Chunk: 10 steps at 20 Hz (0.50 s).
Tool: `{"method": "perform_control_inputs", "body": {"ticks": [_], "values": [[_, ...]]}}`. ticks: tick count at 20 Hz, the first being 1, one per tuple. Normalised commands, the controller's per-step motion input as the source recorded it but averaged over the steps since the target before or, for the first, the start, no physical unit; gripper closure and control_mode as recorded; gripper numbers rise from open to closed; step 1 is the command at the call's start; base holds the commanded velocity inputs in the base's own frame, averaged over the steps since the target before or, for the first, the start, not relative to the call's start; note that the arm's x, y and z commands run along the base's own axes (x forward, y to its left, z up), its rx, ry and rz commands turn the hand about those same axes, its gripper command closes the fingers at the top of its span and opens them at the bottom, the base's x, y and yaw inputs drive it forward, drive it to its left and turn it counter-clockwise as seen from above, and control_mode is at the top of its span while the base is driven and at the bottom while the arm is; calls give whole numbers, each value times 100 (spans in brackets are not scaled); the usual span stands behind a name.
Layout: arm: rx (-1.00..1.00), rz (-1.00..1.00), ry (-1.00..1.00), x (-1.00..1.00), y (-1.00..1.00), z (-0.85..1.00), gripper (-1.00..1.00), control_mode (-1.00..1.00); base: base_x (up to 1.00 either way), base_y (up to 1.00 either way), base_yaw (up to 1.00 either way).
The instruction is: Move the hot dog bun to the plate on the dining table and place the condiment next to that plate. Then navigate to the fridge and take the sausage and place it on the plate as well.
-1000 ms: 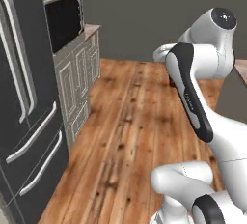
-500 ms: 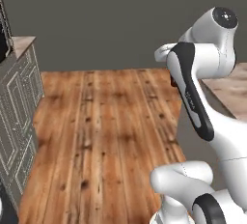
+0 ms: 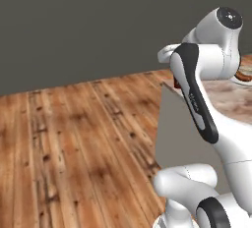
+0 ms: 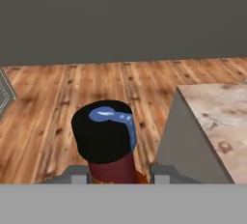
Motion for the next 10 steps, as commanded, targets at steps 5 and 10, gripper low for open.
{"method": "perform_control_inputs", "body": {"ticks": [5,10], "values": [[0,0,0,0,0,0,100,100,98,39,-54],[0,0,0,0,0,0,100,100,70,68,-54]]}}
